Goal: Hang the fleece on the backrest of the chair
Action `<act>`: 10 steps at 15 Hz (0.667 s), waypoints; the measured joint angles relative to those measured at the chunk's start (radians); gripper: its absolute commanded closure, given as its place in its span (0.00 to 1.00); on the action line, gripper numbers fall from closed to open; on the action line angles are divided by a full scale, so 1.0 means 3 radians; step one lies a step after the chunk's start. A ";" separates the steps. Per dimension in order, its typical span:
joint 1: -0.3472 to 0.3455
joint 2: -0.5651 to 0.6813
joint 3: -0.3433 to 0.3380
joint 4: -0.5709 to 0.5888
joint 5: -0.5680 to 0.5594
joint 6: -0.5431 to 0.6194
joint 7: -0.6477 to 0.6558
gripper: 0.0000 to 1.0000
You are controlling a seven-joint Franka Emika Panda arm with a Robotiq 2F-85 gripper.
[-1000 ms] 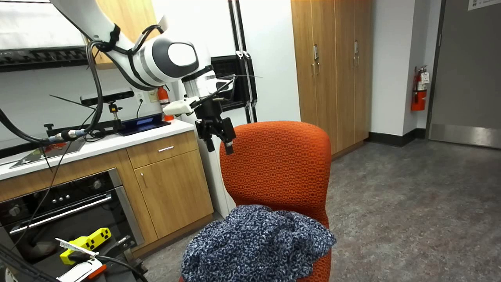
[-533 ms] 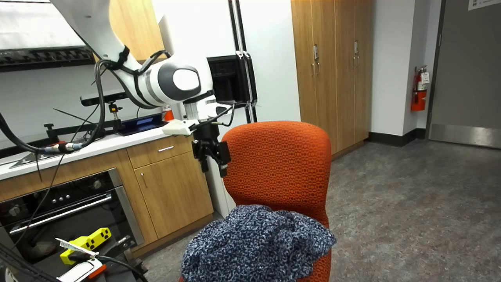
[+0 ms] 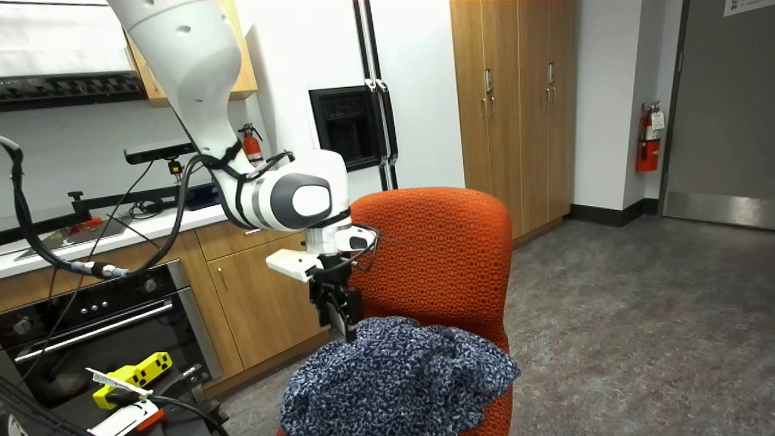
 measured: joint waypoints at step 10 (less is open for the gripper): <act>0.0075 0.1146 -0.0282 0.0771 0.0000 0.0339 0.0004 0.00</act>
